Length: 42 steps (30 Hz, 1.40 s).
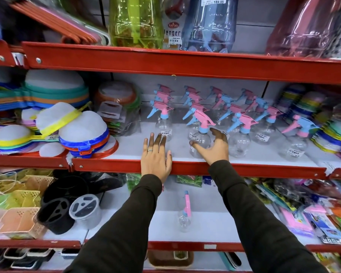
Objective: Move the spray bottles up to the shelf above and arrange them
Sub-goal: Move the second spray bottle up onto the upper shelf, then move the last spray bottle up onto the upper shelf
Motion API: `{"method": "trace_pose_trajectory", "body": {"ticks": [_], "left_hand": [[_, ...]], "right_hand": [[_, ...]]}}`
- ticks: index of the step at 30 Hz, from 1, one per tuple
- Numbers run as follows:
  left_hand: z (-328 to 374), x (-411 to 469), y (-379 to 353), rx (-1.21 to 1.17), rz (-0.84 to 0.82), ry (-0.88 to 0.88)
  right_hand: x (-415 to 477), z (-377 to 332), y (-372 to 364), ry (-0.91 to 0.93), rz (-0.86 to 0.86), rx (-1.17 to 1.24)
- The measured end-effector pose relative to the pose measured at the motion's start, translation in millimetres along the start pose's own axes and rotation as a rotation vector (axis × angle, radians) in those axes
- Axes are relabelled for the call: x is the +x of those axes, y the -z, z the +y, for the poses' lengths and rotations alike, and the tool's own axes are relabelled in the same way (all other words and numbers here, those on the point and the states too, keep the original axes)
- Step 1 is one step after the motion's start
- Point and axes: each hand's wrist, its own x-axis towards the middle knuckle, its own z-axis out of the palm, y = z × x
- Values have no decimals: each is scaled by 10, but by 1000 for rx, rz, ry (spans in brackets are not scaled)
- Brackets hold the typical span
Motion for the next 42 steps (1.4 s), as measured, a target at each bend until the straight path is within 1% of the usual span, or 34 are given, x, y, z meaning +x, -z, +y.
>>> {"method": "trace_pose_trajectory", "body": {"ticks": [3, 8, 14, 16, 18, 20, 23, 26, 28, 30, 32, 34, 37, 38, 40, 42], "left_hand": [[1, -6, 3, -6, 9, -2], [7, -8, 9, -9, -2, 3], [16, -25, 42, -1, -25, 8], [23, -31, 58, 11, -40, 15], [29, -38, 73, 21, -54, 27], [31, -43, 86, 9, -68, 38], [30, -58, 105, -25, -92, 37], [-32, -83, 143, -69, -78, 36], [-137, -90, 188, -85, -39, 62], [-298, -91, 229, -80, -23, 85], [-461, -98, 258, -68, -23, 108], [-584, -103, 258, -57, -40, 116], [-632, -110, 221, -37, -47, 94], [-631, -97, 200, -33, -48, 99], [-628, -68, 164, -18, -43, 119], [-635, -58, 139, -4, -32, 120]], "right_hand": [[-8, 11, -22, -4, 53, 5], [30, 59, -40, 1, 20, 19], [11, 72, -23, -39, -47, 22], [-31, 56, 3, -51, -47, 34], [-106, 54, 48, -48, -10, 38], [-216, 54, 102, -13, 53, 59], [-438, 63, 157, 89, 117, 112], [-675, 119, 154, 178, 111, 128], [-836, 199, 137, 199, 62, 121], [-1012, 347, 86, 168, -2, 61], [-1205, 557, 8, 73, -70, -73], [-1383, 791, -102, -85, -169, -202], [-1602, 1095, -233, -331, -402, -265], [-1657, 1176, -289, -380, -493, -282], [-1751, 1278, -416, -421, -637, -283], [-1814, 1319, -561, -430, -689, -253]]}}
